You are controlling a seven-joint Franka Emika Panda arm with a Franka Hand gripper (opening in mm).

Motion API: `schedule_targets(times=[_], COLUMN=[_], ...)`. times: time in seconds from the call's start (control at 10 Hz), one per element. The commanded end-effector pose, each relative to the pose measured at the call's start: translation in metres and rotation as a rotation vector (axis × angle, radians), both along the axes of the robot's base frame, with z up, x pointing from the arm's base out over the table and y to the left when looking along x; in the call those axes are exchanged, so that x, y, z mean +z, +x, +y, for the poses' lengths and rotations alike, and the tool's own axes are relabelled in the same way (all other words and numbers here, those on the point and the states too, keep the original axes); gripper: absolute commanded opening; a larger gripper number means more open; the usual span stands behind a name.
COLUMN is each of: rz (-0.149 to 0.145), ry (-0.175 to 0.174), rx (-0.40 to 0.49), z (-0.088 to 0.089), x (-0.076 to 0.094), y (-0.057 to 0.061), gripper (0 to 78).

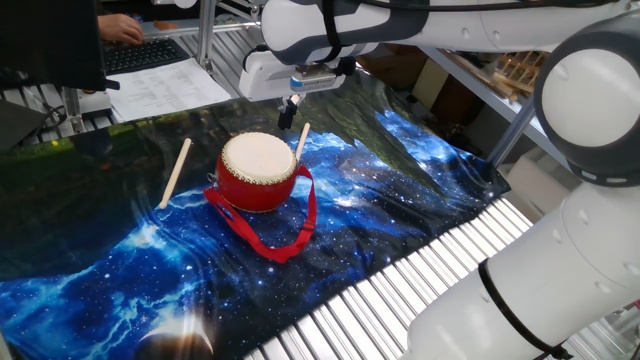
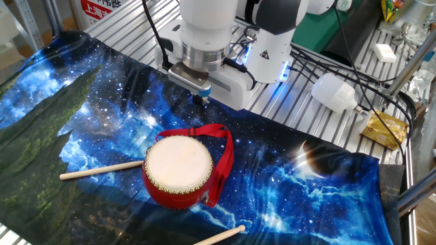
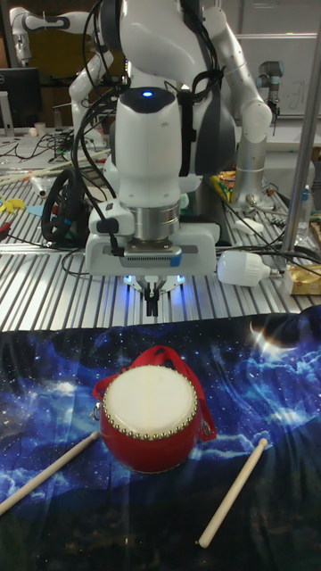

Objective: Play the drum

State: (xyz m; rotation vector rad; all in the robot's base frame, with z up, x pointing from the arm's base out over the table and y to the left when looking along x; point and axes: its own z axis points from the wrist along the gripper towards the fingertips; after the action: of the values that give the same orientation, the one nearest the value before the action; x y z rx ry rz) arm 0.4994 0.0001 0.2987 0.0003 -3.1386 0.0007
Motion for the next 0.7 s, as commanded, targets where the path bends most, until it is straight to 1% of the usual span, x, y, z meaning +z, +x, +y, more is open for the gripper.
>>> schedule_targets(times=[0.1, 0.2, 0.3, 0.6, 0.7], rz=[-0.040, -0.041, -0.041, -0.033, -0.032], ry=[0.047, 0.002, -0.010, -0.009, -0.008], rx=[-0.067, -0.060, -0.061, -0.071, -0.086], z=[0.0000, 0.0002, 0.0004, 0.0014, 0.0016], x=[0.0000, 0.0011, 0.0026, 0.0082, 0.0093], y=[0.0000, 0.0001, 0.0002, 0.0010, 0.0029], gripper=[0.0, 0.0, 0.0, 0.0, 0.0])
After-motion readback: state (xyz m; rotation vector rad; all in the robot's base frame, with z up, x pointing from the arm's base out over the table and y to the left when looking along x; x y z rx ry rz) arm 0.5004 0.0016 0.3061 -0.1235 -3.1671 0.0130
